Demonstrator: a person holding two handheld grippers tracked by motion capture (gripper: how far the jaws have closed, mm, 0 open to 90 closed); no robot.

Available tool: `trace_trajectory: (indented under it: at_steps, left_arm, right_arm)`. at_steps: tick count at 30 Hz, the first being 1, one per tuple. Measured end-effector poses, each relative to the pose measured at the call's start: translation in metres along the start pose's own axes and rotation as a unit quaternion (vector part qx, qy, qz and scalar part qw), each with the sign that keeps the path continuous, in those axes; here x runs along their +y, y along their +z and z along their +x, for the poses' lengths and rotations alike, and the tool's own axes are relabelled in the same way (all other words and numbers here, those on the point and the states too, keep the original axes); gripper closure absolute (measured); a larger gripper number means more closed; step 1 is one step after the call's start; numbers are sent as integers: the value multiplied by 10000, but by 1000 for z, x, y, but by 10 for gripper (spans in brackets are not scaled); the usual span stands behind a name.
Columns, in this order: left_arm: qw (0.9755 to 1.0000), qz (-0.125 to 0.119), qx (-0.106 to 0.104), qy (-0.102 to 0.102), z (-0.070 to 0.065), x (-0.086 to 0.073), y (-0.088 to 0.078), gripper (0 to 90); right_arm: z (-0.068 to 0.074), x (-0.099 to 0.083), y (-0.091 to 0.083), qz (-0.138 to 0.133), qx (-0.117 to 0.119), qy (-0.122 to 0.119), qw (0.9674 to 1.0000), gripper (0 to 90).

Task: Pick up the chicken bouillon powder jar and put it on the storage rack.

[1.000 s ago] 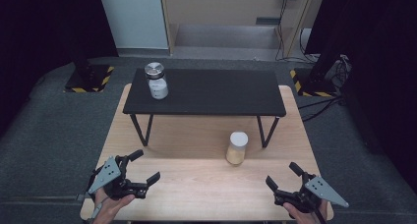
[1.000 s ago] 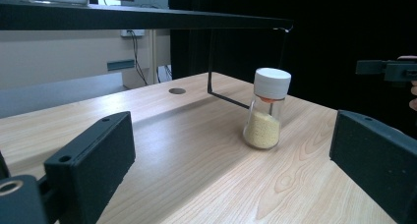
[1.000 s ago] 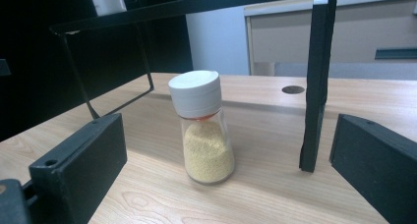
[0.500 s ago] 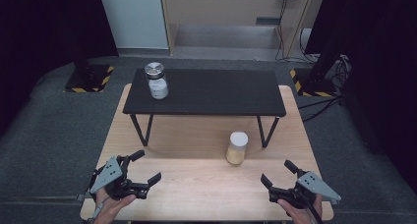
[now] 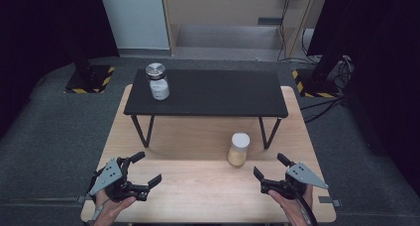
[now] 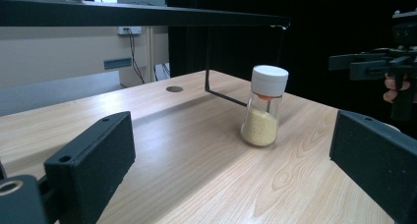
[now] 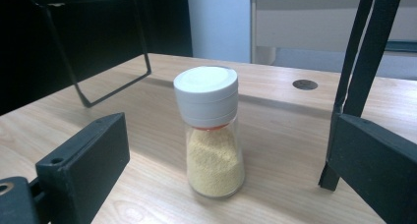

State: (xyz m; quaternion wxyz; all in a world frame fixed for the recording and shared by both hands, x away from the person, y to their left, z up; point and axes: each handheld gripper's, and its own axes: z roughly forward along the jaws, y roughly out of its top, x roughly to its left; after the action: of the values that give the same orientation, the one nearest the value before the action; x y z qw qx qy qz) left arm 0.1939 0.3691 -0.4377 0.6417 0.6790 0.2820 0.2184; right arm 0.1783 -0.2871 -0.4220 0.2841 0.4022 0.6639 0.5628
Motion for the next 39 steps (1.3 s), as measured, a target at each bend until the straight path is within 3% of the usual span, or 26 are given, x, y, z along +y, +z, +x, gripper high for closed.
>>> trace_trajectory:
  at_steps: [15,39]
  left_arm:
    - [10000,12,-36,23,1,0,0,20]
    - [10000,71,-7,60,0,1,1,22]
  right_arm:
    - [6,6,31,120,62,-91,9999,23]
    - [2,10,83,322,249,-488,9980,51]
